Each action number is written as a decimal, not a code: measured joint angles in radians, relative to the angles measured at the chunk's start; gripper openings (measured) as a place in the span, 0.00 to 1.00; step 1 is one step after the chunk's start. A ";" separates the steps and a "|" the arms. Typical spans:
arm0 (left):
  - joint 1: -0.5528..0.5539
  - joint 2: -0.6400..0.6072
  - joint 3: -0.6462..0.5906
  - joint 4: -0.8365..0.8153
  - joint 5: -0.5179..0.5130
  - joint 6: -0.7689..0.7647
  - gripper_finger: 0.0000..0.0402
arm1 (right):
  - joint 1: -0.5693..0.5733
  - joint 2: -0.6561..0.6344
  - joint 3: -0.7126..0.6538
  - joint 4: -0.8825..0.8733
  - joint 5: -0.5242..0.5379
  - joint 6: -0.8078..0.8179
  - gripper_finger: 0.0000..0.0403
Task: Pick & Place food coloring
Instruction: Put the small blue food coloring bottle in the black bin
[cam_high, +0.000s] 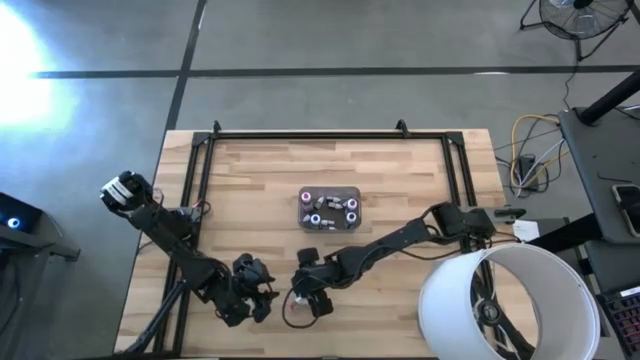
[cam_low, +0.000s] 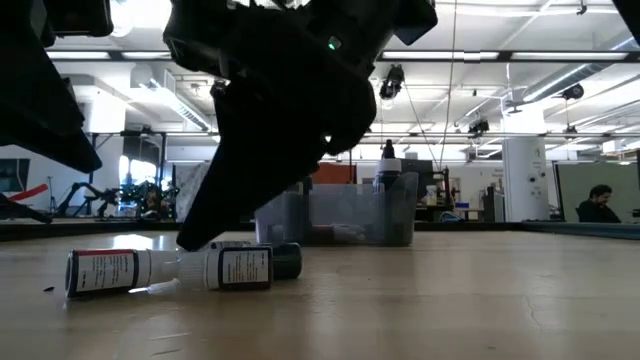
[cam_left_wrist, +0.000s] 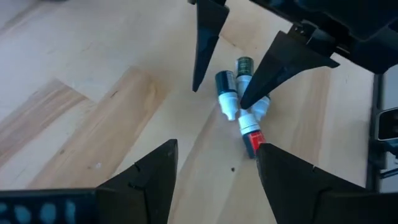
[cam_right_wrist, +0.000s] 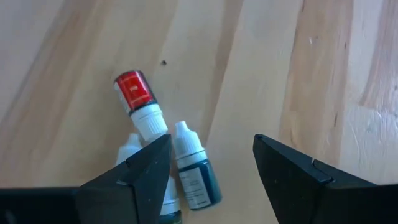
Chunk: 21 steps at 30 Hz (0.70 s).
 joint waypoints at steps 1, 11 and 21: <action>0.000 0.000 -0.001 -0.006 -0.003 0.000 0.49 | 0.000 0.003 0.000 -0.002 0.000 -0.001 0.55; 0.000 0.000 -0.001 -0.037 -0.010 0.018 0.49 | -0.001 0.024 0.000 -0.007 -0.002 -0.004 0.54; 0.000 0.000 -0.001 -0.047 -0.010 0.017 0.49 | -0.017 0.024 -0.001 -0.009 -0.018 -0.013 0.33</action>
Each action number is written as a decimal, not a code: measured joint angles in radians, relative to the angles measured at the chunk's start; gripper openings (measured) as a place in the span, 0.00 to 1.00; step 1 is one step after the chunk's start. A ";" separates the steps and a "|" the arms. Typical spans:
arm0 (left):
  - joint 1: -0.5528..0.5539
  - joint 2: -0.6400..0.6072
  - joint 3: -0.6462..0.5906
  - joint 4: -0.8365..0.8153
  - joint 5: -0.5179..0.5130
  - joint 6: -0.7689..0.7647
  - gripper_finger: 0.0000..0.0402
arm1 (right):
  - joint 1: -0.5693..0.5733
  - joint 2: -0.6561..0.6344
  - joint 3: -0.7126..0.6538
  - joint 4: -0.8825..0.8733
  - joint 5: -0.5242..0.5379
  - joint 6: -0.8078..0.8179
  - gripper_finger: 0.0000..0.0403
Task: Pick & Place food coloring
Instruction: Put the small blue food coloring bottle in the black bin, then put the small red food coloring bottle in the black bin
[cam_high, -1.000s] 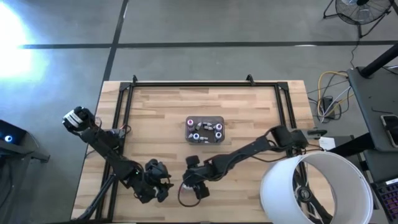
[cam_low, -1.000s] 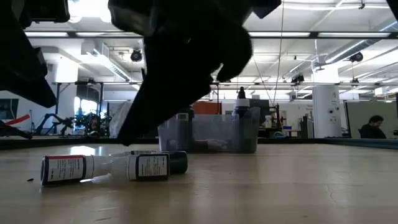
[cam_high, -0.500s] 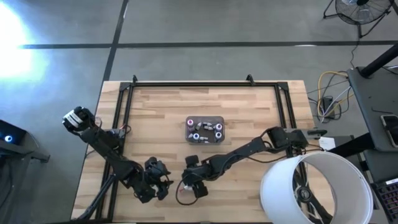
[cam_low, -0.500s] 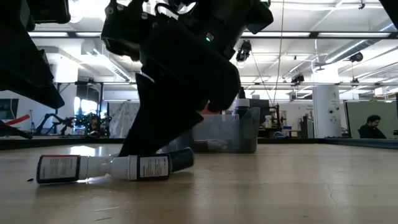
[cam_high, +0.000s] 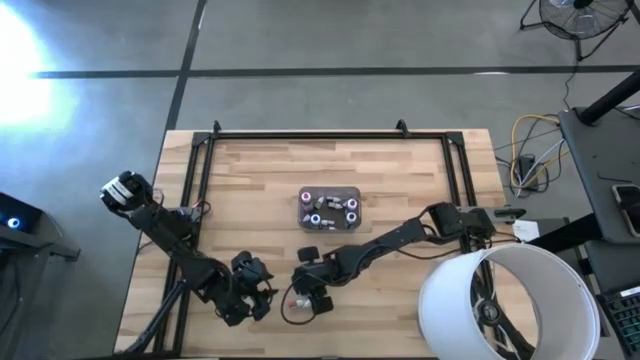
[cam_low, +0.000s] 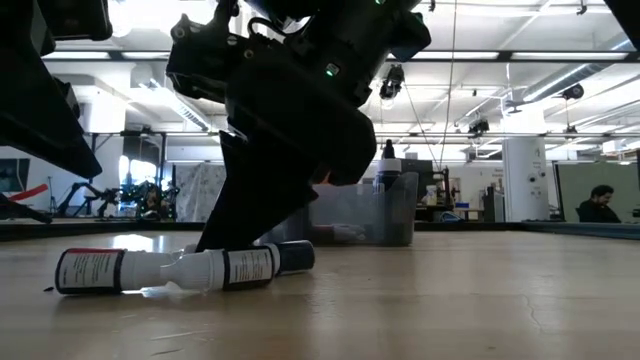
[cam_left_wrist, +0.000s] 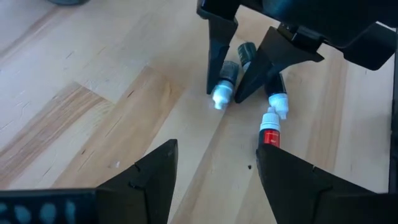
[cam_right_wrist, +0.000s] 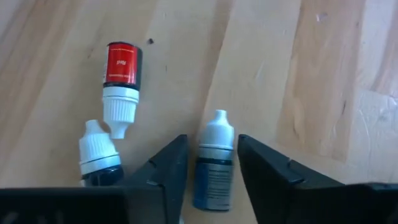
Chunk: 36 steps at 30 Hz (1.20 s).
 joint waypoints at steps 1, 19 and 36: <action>0.000 0.000 0.000 0.000 0.000 0.000 0.49 | -0.001 0.000 0.000 0.000 -0.003 -0.002 0.30; 0.005 0.000 0.000 -0.016 -0.012 -0.011 0.49 | -0.106 -0.152 -0.001 -0.029 0.172 0.273 0.19; 0.032 -0.008 0.000 -0.025 -0.014 0.017 0.49 | -0.318 -0.441 -0.167 -0.370 0.204 0.413 0.35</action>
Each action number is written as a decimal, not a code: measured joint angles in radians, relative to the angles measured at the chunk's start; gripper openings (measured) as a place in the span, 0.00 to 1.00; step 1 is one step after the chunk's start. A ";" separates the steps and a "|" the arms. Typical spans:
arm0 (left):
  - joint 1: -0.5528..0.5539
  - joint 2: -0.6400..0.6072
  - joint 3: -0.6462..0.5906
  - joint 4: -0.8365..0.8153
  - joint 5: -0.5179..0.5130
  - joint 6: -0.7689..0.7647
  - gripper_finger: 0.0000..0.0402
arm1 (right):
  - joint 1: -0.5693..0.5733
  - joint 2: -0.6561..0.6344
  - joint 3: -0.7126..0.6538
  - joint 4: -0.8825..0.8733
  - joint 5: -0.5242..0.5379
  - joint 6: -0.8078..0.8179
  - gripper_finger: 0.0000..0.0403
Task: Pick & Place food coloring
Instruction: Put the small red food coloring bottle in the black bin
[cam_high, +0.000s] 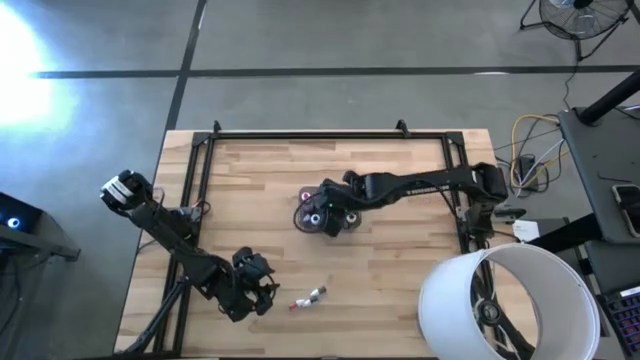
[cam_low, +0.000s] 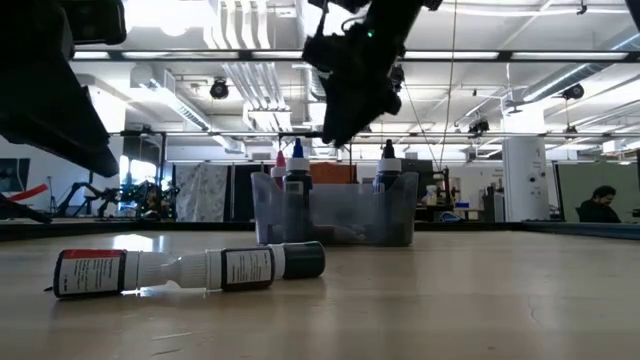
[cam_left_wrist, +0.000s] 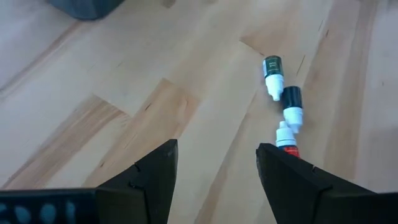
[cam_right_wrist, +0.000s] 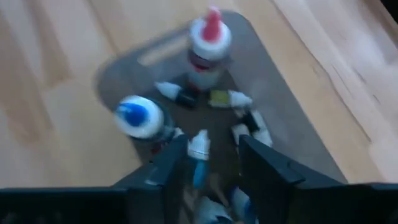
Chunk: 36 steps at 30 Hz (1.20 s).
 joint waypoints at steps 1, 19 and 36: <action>0.000 -0.002 0.000 0.000 0.003 -0.008 0.49 | -0.005 0.000 0.000 -0.011 -0.001 0.007 0.38; 0.091 0.091 0.035 0.241 0.261 0.304 0.49 | 0.301 -0.088 -0.065 -0.088 0.010 0.022 0.70; 0.153 0.395 0.455 -0.159 0.381 0.251 0.49 | 0.488 -0.092 -0.181 -0.124 0.198 0.488 0.64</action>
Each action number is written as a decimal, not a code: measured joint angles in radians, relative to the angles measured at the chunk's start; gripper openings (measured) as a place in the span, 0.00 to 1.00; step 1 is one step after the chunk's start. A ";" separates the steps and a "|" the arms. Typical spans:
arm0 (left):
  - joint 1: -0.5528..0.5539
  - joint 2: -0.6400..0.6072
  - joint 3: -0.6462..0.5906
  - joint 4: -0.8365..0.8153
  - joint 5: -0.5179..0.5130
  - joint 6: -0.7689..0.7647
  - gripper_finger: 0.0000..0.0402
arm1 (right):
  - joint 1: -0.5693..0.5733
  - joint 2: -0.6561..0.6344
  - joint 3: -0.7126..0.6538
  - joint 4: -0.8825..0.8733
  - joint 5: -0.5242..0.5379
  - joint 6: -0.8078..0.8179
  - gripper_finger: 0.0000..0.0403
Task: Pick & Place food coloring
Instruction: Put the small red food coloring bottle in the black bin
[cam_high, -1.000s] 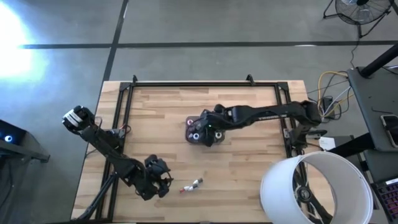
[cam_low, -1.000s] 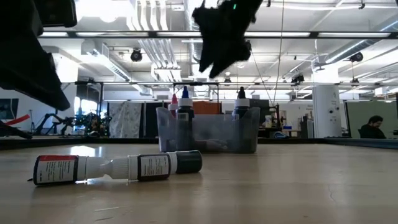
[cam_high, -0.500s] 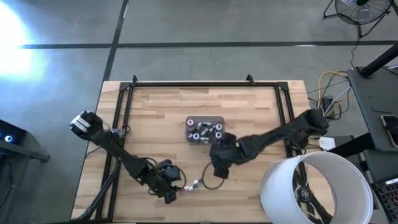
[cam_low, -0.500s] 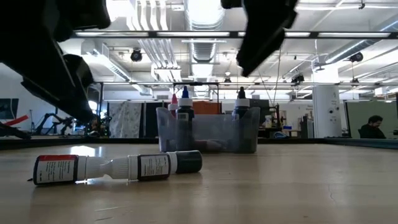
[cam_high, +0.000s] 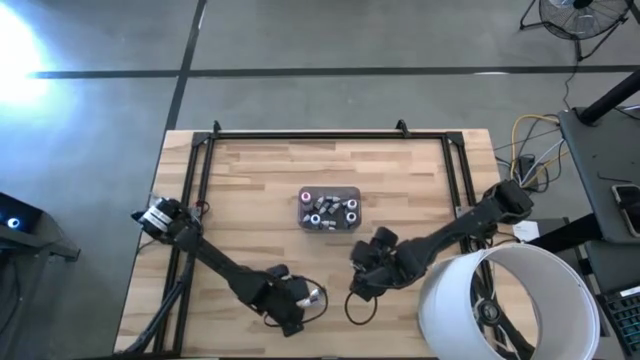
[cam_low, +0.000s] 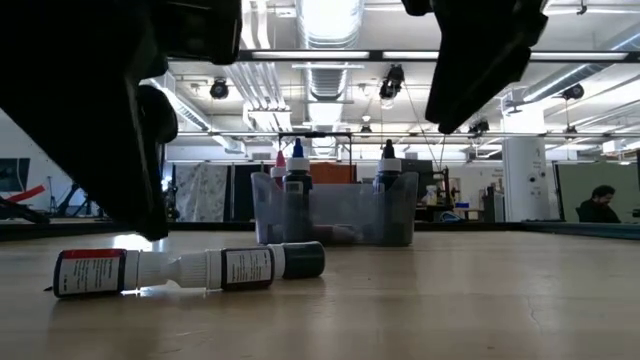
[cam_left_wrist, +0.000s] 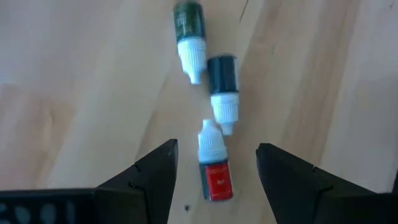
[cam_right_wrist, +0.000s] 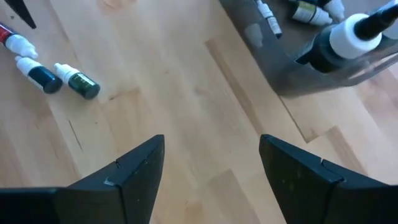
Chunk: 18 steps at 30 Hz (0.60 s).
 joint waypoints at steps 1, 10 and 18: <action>0.004 0.012 0.014 -0.014 0.018 -0.010 0.49 | 0.003 0.000 -0.004 0.001 0.001 0.005 0.63; 0.026 0.087 0.070 -0.041 0.075 -0.087 0.47 | 0.015 0.000 -0.031 0.000 0.001 0.011 0.63; 0.057 0.117 0.101 -0.096 0.087 -0.073 0.39 | 0.015 0.000 -0.039 0.000 0.001 0.013 0.62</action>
